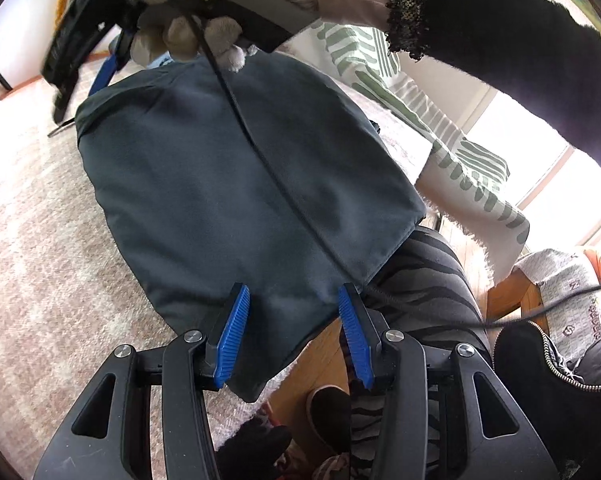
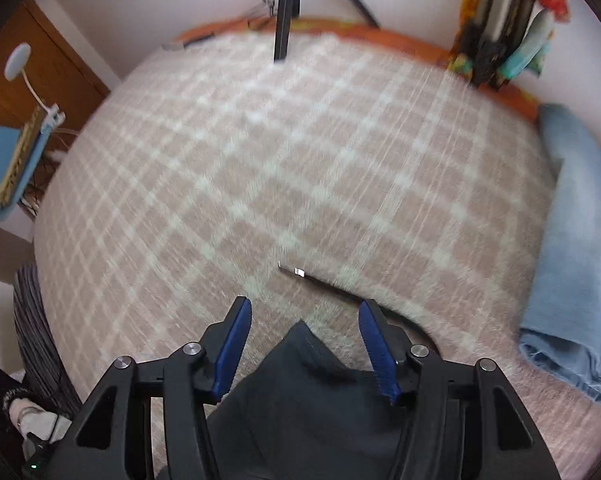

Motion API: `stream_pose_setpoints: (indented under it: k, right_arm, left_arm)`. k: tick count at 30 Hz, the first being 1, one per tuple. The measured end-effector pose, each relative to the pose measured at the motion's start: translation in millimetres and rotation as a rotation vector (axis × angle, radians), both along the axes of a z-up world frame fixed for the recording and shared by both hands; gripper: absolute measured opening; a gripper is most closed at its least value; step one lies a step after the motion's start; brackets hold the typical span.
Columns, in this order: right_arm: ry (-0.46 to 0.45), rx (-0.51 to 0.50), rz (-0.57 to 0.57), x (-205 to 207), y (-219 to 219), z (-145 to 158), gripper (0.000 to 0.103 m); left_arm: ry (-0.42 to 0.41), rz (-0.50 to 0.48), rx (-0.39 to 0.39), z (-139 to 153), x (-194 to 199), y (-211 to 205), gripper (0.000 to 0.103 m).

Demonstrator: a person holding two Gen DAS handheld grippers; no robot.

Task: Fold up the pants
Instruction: 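Grasp the folded trouser edge again with the right tool and lift it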

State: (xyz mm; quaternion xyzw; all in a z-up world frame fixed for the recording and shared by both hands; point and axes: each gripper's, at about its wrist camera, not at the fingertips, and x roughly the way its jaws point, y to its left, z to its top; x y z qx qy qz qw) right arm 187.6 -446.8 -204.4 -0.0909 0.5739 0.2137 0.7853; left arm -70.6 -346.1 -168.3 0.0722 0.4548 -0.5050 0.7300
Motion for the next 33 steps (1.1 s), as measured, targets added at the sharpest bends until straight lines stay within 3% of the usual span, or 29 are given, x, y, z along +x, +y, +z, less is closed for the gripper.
stream_pose_setpoints:
  k: [2, 8, 12, 15, 16, 19, 23, 26, 30, 33]
  right_arm:
    - [-0.003, -0.036, 0.023, -11, 8, -2, 0.002]
    - [-0.118, -0.038, -0.008, -22, 12, 34, 0.0]
    - [-0.074, -0.07, -0.104, 0, -3, 3, 0.0]
    - [-0.072, -0.051, -0.082, 1, -5, -4, 0.0]
    - [-0.085, -0.054, -0.083, -3, -8, -1, 0.001]
    - [-0.174, -0.013, -0.134, -28, -27, 28, 0.034]
    - [-0.239, 0.156, -0.281, -66, -89, 71, 0.034]
    - [-0.288, 0.217, -0.368, -110, -129, 90, 0.039]
    - [-0.285, 0.26, -0.496, -168, -181, 86, 0.049]
    - [-0.249, 0.272, -0.579, -189, -199, 67, 0.049]
  left_arm:
    - [0.001, -0.002, 0.0, -1, 0, 0, 0.044]
    - [-0.009, -0.007, -0.007, -2, 1, -2, 0.044]
    - [-0.016, -0.01, -0.002, -2, 0, -4, 0.044]
    - [-0.024, -0.019, 0.009, -1, -2, -4, 0.044]
    - [-0.02, -0.019, 0.01, 1, -3, -4, 0.044]
    - [0.006, -0.017, 0.004, 7, -2, 1, 0.044]
    - [0.001, 0.009, -0.019, 27, 2, 20, 0.046]
    - [0.004, 0.044, -0.054, 42, 12, 40, 0.048]
    - [0.025, 0.123, -0.061, 45, 36, 60, 0.054]
    - [0.063, 0.188, -0.048, 38, 56, 65, 0.054]
